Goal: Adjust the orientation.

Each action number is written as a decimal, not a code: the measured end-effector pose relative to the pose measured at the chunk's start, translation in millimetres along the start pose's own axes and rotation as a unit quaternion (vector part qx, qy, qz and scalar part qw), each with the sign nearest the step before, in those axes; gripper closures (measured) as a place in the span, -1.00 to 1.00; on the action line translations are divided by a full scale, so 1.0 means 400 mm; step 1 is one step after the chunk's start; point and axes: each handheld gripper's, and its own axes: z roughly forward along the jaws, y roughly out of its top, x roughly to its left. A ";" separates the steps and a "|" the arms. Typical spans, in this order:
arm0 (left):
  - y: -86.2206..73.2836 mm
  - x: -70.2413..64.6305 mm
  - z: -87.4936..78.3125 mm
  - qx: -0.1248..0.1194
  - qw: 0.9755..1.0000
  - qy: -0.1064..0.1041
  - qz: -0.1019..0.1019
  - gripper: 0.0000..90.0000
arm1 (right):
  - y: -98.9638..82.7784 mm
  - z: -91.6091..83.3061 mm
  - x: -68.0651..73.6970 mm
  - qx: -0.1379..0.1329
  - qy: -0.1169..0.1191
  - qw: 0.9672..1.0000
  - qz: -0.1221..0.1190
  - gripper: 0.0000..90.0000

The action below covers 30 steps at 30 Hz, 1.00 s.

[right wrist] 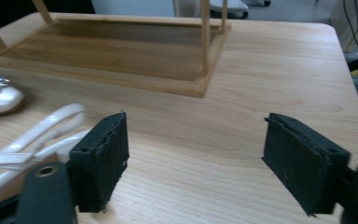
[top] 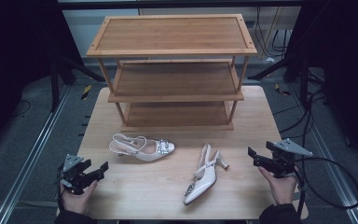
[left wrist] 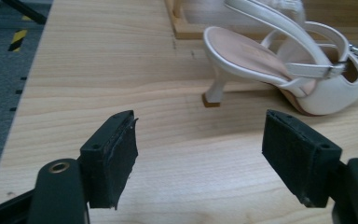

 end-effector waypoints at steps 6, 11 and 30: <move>0.008 -0.041 -0.014 -0.012 1.000 -0.027 -0.003 -0.35 | -0.005 -0.007 0.042 0.012 0.030 0.999 -0.026 -0.28; 0.010 -0.097 -0.014 -0.015 0.998 -0.050 0.030 -0.21 | 0.005 -0.011 0.098 0.026 0.065 0.996 -0.057 -0.14; -0.009 -0.120 0.010 0.009 0.997 -0.051 0.050 -0.07 | -0.019 0.023 0.283 0.102 0.213 0.965 -0.112 0.65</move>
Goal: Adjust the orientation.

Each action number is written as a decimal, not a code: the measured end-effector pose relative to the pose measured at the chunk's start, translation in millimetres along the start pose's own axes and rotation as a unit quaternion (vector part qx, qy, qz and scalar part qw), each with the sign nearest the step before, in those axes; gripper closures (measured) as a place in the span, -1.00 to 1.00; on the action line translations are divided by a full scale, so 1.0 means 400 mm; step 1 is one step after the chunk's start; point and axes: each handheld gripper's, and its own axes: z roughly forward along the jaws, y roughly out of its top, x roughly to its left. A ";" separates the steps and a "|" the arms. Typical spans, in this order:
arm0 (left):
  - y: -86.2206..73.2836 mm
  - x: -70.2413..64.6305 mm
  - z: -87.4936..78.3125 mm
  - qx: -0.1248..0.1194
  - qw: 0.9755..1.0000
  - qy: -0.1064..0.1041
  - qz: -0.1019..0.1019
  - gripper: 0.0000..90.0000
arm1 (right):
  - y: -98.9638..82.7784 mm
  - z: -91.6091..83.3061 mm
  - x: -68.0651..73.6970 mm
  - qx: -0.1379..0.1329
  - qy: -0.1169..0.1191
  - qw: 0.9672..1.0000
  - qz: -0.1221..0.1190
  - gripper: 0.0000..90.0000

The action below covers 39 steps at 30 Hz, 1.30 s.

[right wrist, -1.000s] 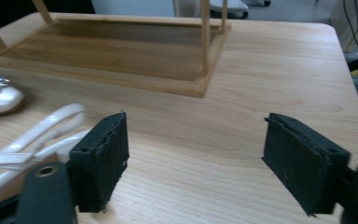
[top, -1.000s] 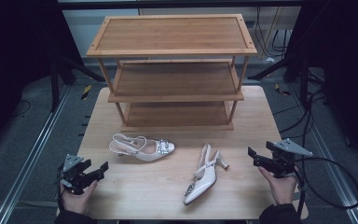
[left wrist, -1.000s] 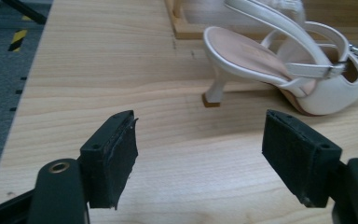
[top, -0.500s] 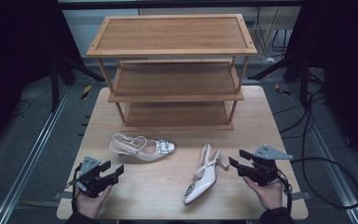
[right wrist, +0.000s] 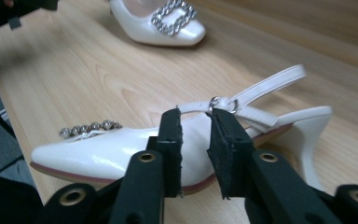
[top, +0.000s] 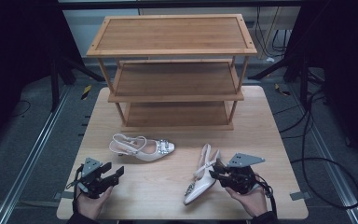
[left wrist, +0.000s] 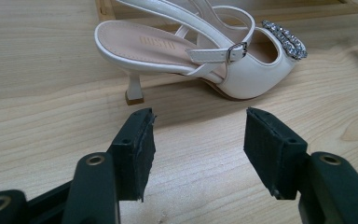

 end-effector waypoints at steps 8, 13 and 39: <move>0.002 -0.015 -0.001 -0.001 1.000 -0.011 0.003 -0.07 | -0.008 0.014 0.000 0.012 0.007 1.000 0.004 0.74; 0.001 -0.036 0.000 0.001 1.000 -0.019 0.013 -0.08 | -0.017 0.003 0.004 0.014 0.009 1.000 0.000 0.80; -0.002 -0.046 0.001 0.004 1.000 -0.019 0.021 -0.07 | -0.123 -0.061 -0.010 0.090 -0.004 0.996 -0.016 1.00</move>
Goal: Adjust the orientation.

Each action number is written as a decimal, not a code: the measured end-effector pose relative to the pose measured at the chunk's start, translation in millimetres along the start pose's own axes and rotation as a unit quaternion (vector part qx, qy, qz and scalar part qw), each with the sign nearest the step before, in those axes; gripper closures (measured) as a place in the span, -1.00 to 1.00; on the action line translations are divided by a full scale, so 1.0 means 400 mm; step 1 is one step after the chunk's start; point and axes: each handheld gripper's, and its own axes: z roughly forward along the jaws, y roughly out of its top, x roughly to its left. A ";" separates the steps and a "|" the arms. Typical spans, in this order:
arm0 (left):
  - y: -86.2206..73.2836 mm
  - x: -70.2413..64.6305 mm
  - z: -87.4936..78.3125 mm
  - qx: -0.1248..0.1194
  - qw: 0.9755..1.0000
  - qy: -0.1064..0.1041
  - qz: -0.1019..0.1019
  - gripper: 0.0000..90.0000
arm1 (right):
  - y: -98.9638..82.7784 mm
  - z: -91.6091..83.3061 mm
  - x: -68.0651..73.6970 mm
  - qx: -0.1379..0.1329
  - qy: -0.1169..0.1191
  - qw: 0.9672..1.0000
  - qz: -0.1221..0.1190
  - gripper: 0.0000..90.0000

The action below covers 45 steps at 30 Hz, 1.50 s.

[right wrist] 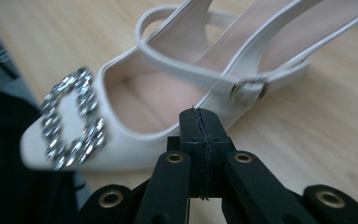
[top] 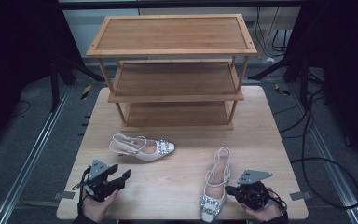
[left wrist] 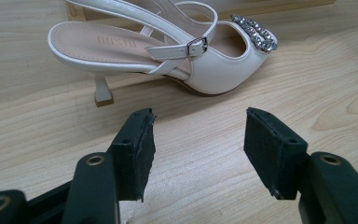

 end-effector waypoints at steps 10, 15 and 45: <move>0.001 0.000 0.002 0.000 1.000 0.003 0.000 -0.07 | -0.029 0.024 0.021 0.029 0.034 0.999 -0.022 1.00; 0.003 0.002 0.000 -0.001 1.000 0.007 0.002 -0.07 | -0.023 0.039 0.034 0.019 0.021 0.999 -0.021 1.00; 0.004 0.021 -0.007 -0.009 1.000 0.019 0.001 -0.06 | 0.048 0.157 0.146 0.010 0.079 0.994 -0.071 1.00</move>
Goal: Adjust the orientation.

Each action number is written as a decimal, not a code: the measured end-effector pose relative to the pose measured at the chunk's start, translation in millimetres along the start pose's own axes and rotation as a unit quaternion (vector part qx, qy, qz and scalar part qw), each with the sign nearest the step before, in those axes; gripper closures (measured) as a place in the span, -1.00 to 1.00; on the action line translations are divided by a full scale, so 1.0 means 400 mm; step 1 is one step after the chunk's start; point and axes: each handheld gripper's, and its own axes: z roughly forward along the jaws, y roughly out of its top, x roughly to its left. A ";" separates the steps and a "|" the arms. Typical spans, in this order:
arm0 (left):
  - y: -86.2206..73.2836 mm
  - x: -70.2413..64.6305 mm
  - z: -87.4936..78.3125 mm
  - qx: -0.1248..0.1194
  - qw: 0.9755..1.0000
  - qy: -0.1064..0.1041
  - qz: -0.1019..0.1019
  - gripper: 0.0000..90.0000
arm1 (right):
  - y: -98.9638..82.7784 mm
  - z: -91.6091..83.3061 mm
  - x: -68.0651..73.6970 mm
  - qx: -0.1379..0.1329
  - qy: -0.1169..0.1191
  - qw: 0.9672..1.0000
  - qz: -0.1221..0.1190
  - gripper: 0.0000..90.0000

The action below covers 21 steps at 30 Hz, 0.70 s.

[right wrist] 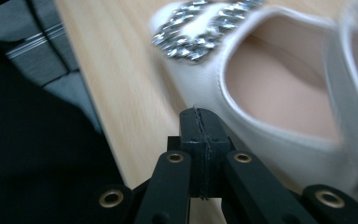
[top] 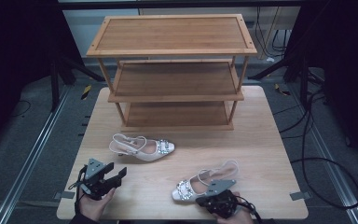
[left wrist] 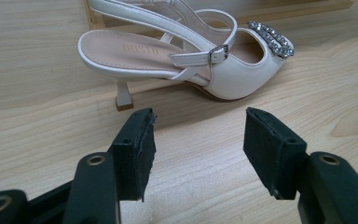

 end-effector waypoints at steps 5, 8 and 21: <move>-0.001 0.009 -0.003 0.000 1.000 0.006 0.001 -0.07 | 0.033 0.041 0.026 -0.011 -0.028 0.999 0.016 1.00; -0.001 0.016 -0.004 -0.001 1.000 0.010 -0.002 -0.07 | 0.047 0.061 0.044 -0.014 -0.058 0.998 0.017 1.00; -0.001 0.034 -0.006 -0.003 1.000 0.019 -0.004 -0.08 | 0.088 -0.044 0.016 -0.128 -0.037 0.991 0.008 0.61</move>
